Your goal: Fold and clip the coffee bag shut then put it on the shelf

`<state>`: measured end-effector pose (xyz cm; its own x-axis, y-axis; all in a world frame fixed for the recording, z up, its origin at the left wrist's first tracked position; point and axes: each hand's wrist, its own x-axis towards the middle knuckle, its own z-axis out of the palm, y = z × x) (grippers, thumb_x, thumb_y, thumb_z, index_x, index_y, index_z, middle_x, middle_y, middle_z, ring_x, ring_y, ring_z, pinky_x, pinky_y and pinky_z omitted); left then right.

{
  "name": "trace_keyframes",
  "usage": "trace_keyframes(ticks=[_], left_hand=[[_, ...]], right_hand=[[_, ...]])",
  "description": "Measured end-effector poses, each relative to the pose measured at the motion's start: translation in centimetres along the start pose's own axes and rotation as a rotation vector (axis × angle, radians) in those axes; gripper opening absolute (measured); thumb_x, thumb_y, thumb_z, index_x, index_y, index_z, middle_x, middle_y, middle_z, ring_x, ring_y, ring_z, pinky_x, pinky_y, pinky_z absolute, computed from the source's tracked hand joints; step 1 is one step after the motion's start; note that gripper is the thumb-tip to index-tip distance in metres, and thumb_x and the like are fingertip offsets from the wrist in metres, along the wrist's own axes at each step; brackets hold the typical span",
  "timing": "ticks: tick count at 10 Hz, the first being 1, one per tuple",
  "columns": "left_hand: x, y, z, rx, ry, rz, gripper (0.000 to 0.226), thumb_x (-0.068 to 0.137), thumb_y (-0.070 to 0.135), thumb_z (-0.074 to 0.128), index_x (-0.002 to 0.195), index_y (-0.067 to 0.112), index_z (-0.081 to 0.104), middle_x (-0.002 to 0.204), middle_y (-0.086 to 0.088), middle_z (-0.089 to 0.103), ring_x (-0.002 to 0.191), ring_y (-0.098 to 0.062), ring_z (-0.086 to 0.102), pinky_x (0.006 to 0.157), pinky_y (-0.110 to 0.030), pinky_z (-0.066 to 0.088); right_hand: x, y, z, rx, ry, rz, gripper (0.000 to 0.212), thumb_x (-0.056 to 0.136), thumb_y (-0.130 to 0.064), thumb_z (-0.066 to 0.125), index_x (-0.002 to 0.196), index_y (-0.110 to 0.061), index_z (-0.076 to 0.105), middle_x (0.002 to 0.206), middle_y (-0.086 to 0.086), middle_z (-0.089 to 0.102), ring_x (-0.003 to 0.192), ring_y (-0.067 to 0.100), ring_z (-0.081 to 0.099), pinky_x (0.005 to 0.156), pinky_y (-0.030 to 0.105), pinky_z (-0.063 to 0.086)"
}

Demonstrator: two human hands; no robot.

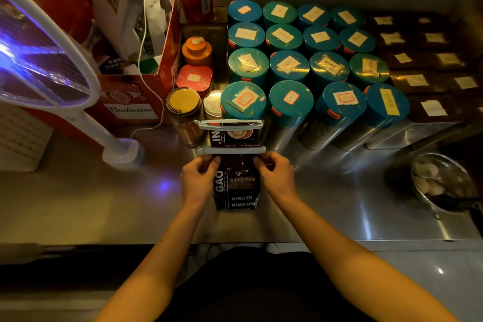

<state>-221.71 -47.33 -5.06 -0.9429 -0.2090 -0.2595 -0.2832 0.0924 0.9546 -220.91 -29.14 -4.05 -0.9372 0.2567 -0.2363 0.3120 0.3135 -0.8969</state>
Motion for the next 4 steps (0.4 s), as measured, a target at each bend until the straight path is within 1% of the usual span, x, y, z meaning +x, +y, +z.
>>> trace_keyframes(ticks=[1,2,3,4], left_hand=[[-0.1,0.3,-0.2,0.015,0.0,0.017,0.008,0.089,0.024,0.067,0.096,0.023,0.071,0.092,0.005,0.075,0.087,-0.006,0.071,0.077,-0.027,0.057],[-0.2,0.2,-0.3,0.029,-0.012,0.028,0.015,0.089,0.024,0.066,0.103,0.02,0.07,0.096,0.005,0.074,0.089,-0.004,0.07,0.078,-0.024,0.057],[-0.5,0.5,-0.4,0.04,-0.001,0.046,0.024,0.09,0.025,0.066,0.112,0.018,0.066,0.106,0.003,0.072,0.097,-0.005,0.068,0.081,-0.022,0.055],[-0.9,0.5,-0.6,0.022,0.009,0.05,0.029,0.09,0.027,0.065,0.117,0.018,0.062,0.112,0.002,0.069,0.101,-0.005,0.066,0.082,-0.021,0.053]], right_hand=[[0.1,-0.2,0.0,0.014,-0.016,-0.019,0.01,0.09,-0.022,0.064,0.094,-0.014,0.068,0.088,-0.001,0.071,0.081,0.005,0.066,0.071,0.018,0.051],[0.0,0.0,-0.3,0.027,-0.02,-0.016,0.013,0.091,-0.021,0.063,0.1,-0.013,0.068,0.095,0.0,0.071,0.087,0.007,0.066,0.075,0.019,0.052],[-0.3,-0.3,-0.5,0.016,0.009,-0.026,0.023,0.092,-0.022,0.062,0.112,-0.01,0.065,0.106,0.003,0.071,0.095,0.011,0.065,0.085,0.028,0.055],[-1.0,-0.4,-0.7,0.021,0.045,-0.048,0.028,0.093,-0.022,0.06,0.118,-0.009,0.062,0.109,0.002,0.068,0.097,0.011,0.063,0.086,0.028,0.053]])
